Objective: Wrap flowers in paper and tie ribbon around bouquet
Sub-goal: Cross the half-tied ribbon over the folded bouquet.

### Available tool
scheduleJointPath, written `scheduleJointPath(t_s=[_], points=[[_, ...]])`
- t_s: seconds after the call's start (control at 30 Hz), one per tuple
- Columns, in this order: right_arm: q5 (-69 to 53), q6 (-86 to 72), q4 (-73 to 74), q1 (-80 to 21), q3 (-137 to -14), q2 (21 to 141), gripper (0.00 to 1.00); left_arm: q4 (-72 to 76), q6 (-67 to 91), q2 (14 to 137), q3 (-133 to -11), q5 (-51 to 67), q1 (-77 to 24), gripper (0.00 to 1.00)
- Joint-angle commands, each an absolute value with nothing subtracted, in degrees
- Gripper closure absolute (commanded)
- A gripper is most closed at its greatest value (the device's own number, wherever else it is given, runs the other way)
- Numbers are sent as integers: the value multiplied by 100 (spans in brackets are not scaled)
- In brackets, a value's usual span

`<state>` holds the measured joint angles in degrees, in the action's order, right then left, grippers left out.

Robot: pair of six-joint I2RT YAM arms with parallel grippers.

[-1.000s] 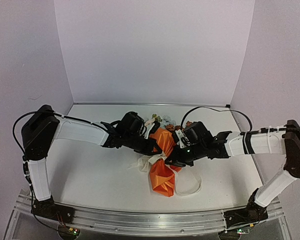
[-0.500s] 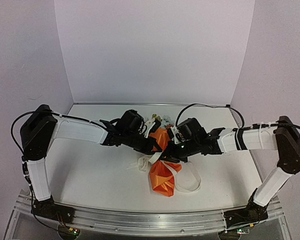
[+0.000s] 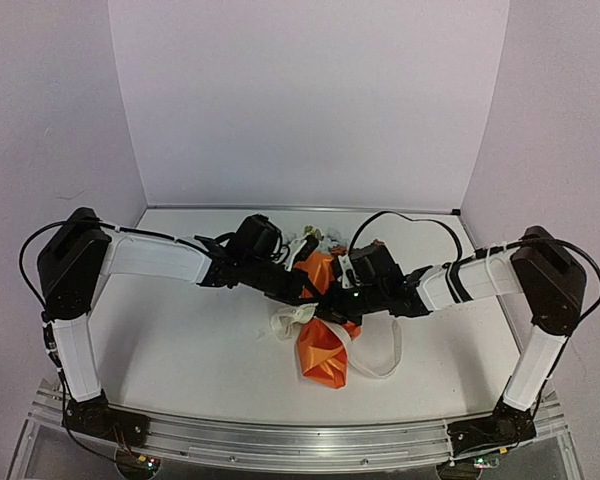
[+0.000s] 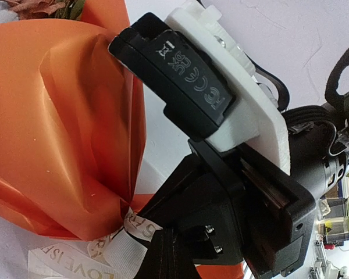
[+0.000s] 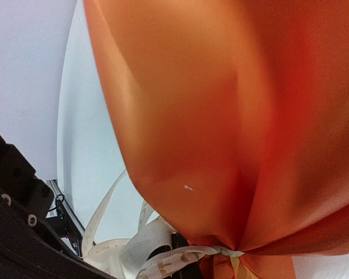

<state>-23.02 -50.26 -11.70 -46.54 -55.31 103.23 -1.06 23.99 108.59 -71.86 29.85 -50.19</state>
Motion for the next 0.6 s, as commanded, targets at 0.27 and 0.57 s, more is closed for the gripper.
scheduleJointPath(t_s=[0.27,0.57], points=[[-1650,-5087,-2823,-4556,-4901,10346,100,447,2777,10537,-6961,3754,-5148,100],[-1973,-5226,-3778,-4407,-4690,10608,100,538,3018,10745,-7168,4058,-5265,88]])
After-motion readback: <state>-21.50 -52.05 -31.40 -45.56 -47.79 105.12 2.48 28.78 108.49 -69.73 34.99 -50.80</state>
